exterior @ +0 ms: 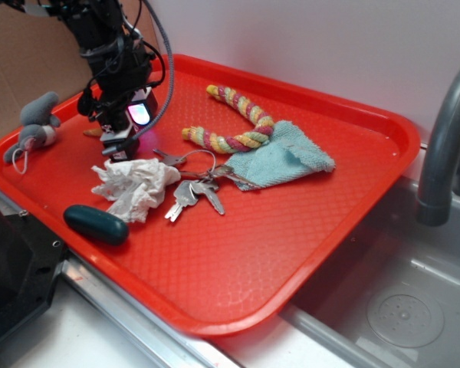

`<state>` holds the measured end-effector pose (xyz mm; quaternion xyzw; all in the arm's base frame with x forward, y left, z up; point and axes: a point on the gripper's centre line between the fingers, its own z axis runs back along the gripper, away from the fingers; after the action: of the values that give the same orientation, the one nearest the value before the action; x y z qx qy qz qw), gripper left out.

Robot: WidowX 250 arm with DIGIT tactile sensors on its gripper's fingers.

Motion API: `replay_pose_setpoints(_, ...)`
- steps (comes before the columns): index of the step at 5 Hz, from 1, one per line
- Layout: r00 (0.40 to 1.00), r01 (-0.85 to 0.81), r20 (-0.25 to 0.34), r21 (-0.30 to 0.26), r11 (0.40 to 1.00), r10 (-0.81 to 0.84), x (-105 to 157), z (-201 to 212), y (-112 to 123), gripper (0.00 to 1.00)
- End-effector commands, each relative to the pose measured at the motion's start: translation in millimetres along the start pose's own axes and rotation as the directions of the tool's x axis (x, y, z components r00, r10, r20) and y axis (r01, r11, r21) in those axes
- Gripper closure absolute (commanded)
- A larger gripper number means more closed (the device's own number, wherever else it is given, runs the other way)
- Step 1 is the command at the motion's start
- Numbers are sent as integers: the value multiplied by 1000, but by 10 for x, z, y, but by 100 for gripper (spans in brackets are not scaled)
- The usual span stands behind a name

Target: Grab the shell.

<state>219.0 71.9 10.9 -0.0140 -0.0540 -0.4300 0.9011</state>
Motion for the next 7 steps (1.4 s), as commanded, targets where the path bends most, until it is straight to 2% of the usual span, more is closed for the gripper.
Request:
replay_pose_setpoints(1,1000,12,-5,-3,1000,-12,-251,32,-377,100)
replay_pose_setpoints(2,1000,-9,1,34,999,9,331,457,-152,100)
replay_pose_setpoints(3,997,-80,-2,24,997,80,569,828,-88,100)
replay_pose_setpoints(4,931,-309,-191,40,950,311,898,1122,-51,100)
replay_pose_setpoints(5,829,-526,-139,136,839,542,1039,1457,-314,100)
replay_pose_setpoints(6,679,-731,-52,47,681,733,876,1763,-455,100)
replay_pose_setpoints(7,486,-874,29,40,485,873,645,1951,-540,100)
